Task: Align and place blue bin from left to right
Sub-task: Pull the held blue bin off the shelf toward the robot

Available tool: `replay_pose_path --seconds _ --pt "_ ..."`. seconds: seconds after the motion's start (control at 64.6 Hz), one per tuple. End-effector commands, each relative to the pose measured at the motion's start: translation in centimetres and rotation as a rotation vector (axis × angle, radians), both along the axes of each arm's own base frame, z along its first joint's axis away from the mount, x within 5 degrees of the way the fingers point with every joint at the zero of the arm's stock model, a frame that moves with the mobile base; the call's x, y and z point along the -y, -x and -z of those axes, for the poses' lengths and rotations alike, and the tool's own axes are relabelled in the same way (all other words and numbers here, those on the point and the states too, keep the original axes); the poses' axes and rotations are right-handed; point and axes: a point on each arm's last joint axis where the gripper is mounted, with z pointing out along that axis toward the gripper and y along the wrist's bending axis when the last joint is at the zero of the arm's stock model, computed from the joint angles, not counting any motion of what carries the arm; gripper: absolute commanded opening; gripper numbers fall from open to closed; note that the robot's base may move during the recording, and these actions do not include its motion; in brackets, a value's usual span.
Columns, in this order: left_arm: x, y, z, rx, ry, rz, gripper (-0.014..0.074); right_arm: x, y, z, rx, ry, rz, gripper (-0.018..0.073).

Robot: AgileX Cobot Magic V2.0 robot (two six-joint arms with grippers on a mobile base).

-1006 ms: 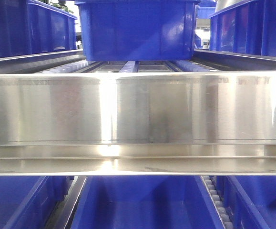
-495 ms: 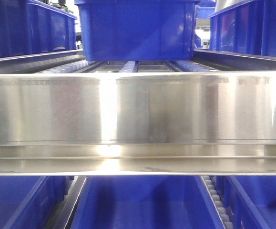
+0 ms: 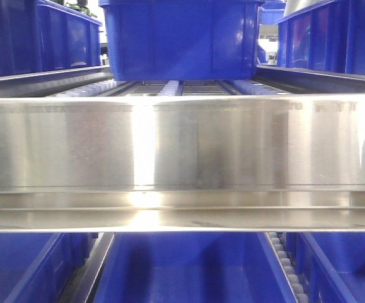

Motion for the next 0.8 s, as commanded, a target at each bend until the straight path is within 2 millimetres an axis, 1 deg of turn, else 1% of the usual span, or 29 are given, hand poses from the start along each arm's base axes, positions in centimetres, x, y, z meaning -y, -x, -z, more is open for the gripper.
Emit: replay_pose_path --seconds 0.0,0.789 --pt "-0.11 0.92 -1.85 0.102 0.022 0.015 -0.011 0.49 0.45 -2.38 0.181 -0.002 0.007 -0.0152" --pt "-0.11 0.92 -1.85 0.102 0.022 0.015 -0.011 0.49 0.45 -2.38 0.181 -0.002 0.007 -0.0152"
